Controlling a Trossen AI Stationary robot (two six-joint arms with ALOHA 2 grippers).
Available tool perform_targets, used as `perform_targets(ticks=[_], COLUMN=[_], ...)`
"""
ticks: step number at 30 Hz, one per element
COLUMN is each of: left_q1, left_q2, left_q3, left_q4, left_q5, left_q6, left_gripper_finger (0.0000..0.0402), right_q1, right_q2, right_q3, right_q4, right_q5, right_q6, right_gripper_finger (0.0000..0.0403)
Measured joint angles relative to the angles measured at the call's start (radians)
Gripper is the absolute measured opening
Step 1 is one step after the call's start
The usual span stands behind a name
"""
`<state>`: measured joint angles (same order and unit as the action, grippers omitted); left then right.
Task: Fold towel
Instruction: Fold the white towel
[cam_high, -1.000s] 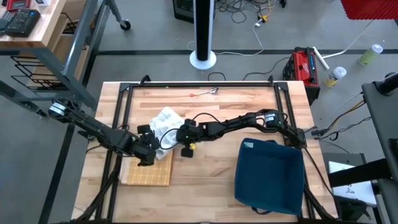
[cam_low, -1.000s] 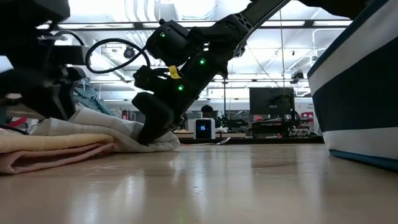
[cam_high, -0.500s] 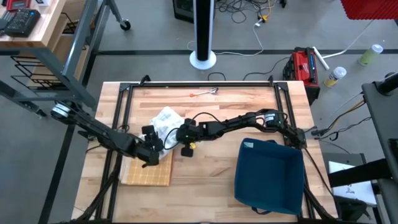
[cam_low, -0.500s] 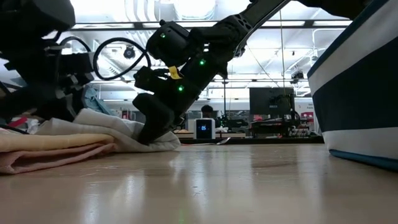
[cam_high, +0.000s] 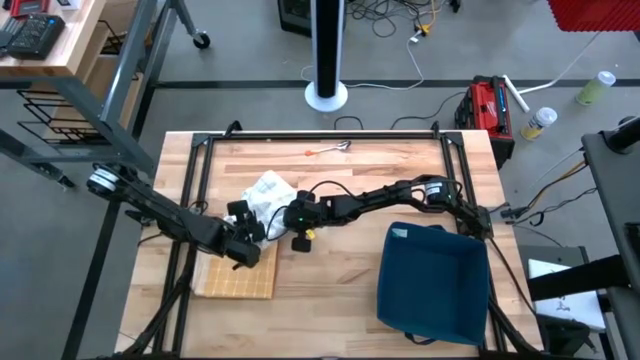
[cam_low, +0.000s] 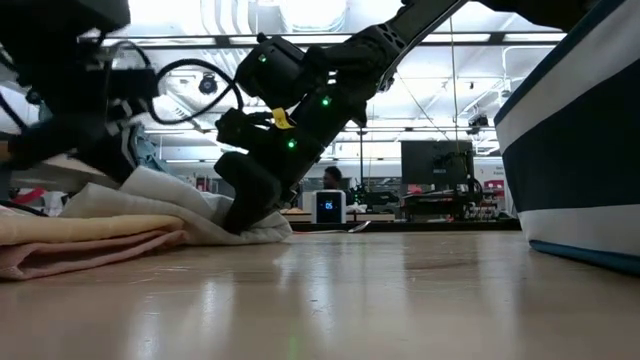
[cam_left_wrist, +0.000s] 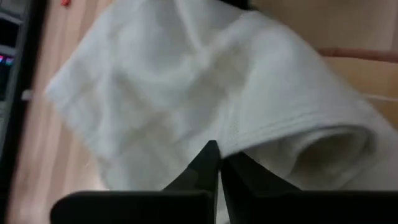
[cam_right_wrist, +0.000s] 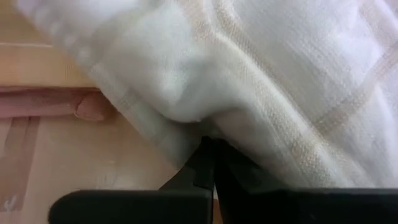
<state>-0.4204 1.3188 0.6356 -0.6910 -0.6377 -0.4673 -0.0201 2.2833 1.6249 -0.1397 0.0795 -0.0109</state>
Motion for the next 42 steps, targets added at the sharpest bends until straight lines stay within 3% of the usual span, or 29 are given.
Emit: perform_targets(ticks=[7, 14, 20, 35, 42], left_q1=[-0.014, -0.029, -0.076, -0.209, -0.207], left_q2=[-0.043, -0.041, -0.041, -0.044, -0.039], left_q3=[0.13, 0.198, 0.188, 0.267, 0.234], left_q4=[-0.255, -0.396, -0.442, -0.518, -0.417], left_q5=[0.004, 0.16, 0.208, 0.205, 0.203], left_q6=[-0.071, -0.14, -0.244, -0.498, -0.61], left_gripper_finger=[0.0001, 0.0001, 0.0, 0.0, 0.0031], right_q1=[0.0, 0.0, 0.0, -0.005, -0.005], right_q2=[0.0, 0.0, 0.0, 0.0, 0.0], right_q3=[-0.002, -0.002, -0.002, -0.006, -0.006], right_q4=[0.0, -0.004, -0.01, -0.011, -0.006], right_q5=[0.002, 0.026, 0.026, 0.027, 0.027], right_q6=[0.002, 0.003, 0.008, 0.011, 0.011], right_gripper_finger=[0.0, 0.0, 0.0, 0.0, 0.0])
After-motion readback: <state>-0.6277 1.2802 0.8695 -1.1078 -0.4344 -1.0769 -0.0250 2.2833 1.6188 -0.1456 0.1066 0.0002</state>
